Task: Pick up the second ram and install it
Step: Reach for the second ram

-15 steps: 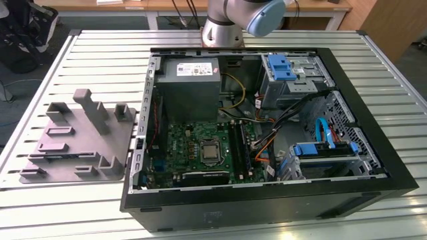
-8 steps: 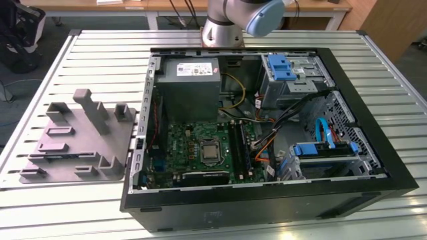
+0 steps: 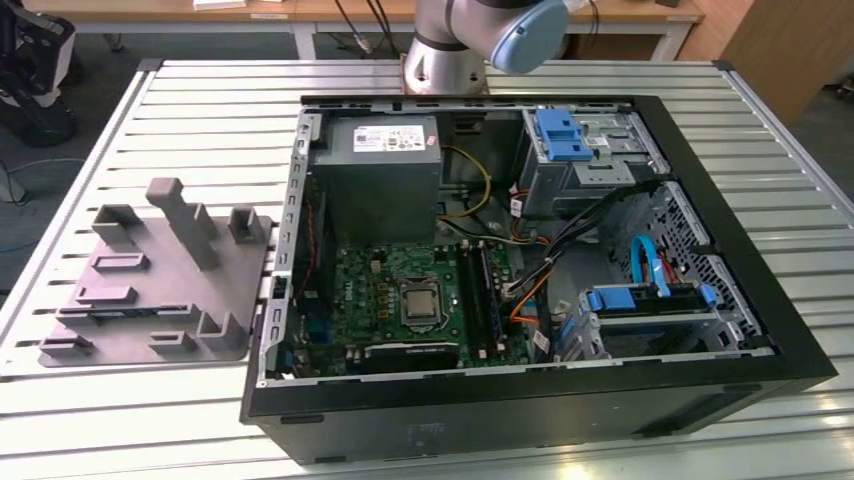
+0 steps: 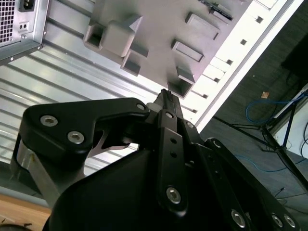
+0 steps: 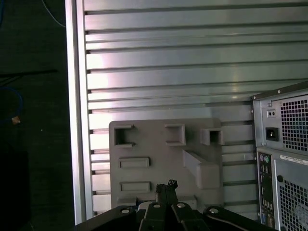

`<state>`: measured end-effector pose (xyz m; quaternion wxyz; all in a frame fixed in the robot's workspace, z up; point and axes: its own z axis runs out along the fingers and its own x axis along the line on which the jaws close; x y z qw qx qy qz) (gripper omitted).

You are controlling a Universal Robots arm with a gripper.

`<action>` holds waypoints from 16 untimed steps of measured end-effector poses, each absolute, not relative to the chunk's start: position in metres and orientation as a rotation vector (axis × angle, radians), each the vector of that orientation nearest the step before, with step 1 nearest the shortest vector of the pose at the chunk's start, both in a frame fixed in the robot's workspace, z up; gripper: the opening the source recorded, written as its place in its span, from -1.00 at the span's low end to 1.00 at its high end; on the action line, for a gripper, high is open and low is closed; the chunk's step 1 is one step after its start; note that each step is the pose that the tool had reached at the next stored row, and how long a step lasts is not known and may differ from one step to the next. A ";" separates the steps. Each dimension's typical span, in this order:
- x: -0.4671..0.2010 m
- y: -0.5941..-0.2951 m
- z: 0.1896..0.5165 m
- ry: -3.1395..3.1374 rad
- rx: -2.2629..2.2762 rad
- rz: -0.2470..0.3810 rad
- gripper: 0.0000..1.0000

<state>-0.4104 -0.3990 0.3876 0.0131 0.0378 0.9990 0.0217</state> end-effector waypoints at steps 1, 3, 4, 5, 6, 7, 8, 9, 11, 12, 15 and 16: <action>-0.411 -0.399 0.388 3.113 0.118 0.068 -0.80; -0.411 -0.399 0.388 3.112 0.118 0.068 -0.80; -0.411 -0.399 0.388 3.112 0.118 0.068 -0.80; -0.411 -0.399 0.388 3.113 0.118 0.068 -0.80; -0.411 -0.399 0.388 3.112 0.118 0.068 -0.80; -0.411 -0.399 0.388 3.113 0.118 0.068 -0.80; -0.411 -0.399 0.388 3.113 0.118 0.068 -0.80; -0.411 -0.399 0.387 3.112 0.118 0.068 -0.80; -0.411 -0.402 0.387 3.112 0.118 0.068 -0.80; -0.411 -0.404 0.387 3.113 0.118 0.067 -0.80; -0.411 -0.412 0.387 3.113 0.118 0.065 -0.80; -0.411 -0.415 0.387 3.112 0.118 0.064 -0.80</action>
